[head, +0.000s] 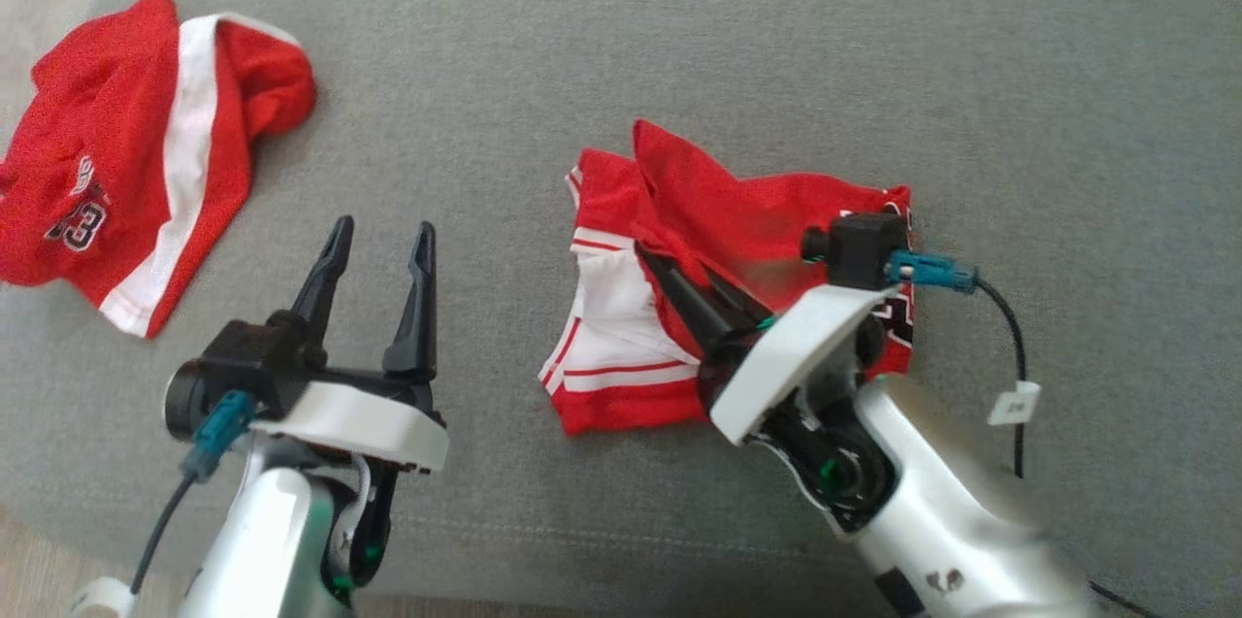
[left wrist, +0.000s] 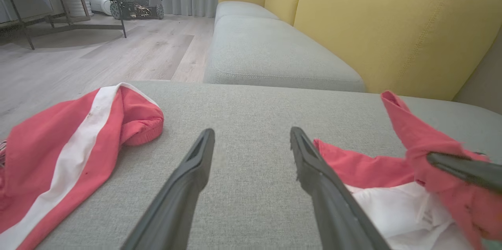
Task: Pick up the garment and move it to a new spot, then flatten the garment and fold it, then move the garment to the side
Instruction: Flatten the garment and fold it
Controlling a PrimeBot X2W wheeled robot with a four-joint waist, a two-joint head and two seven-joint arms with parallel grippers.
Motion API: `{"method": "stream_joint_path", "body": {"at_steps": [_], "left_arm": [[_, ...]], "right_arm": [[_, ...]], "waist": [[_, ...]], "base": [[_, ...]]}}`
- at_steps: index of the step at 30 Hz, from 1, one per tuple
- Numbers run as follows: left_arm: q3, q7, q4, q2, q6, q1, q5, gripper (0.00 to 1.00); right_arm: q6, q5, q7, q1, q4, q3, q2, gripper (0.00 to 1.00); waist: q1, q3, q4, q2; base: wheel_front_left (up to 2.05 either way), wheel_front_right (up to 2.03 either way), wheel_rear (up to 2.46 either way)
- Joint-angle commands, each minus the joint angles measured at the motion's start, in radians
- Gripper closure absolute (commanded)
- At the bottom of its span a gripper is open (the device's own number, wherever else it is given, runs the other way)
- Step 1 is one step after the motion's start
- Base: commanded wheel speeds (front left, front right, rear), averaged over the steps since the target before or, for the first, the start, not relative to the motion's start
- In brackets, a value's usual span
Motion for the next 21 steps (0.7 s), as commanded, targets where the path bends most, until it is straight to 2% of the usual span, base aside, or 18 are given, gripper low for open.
{"method": "stream_joint_path", "body": {"at_steps": [1, 6, 7, 8, 9, 16, 21], "left_arm": [[0.027, -0.008, -0.028, 0.006, 0.0, -0.047, -0.001, 0.0], [0.022, -0.015, -0.017, 0.002, -0.002, -0.052, -0.003, 0.0], [0.023, -0.016, -0.015, 0.001, -0.002, -0.053, -0.003, 0.0], [0.023, -0.017, -0.013, 0.001, -0.002, -0.054, -0.004, 0.0], [0.023, -0.018, -0.012, 0.002, -0.001, -0.055, -0.002, 0.0], [0.031, -0.022, -0.015, 0.016, 0.012, -0.052, 0.007, 0.0], [0.039, -0.023, -0.022, 0.028, 0.019, -0.051, 0.007, 0.0]], "right_arm": [[-0.001, 0.025, -0.033, -0.033, -0.012, 0.033, 0.015, 1.0], [-0.001, 0.091, -0.119, -0.106, 0.114, 0.153, 0.015, 1.0], [-0.001, 0.1, -0.137, -0.119, 0.131, 0.172, 0.015, 0.78], [-0.001, 0.101, -0.158, -0.134, 0.146, 0.19, 0.015, 0.03], [-0.001, 0.092, -0.185, -0.151, 0.159, 0.206, 0.015, 0.0], [-0.001, 0.056, -0.332, -0.233, 0.175, 0.26, 0.015, 0.0], [-0.001, -0.025, -0.38, -0.263, 0.191, 0.191, 0.014, 0.0]], "waist": [[0.0, 0.008, 0.011, 0.0], [0.0, 0.018, 0.023, 0.0], [0.0, 0.02, 0.024, 0.0], [0.0, 0.022, 0.024, 0.0], [0.0, 0.023, 0.023, 0.0], [0.0, 0.024, -0.011, 0.0], [0.0, 0.017, -0.043, 0.0]], "base": [[0.0, 0.0, 0.0], [0.0, 0.0, 0.0], [0.0, 0.0, 0.0], [0.0, 0.0, 0.0], [0.0, 0.0, 0.0], [0.0, 0.0, 0.0], [0.0, 0.0, 0.0]]}}
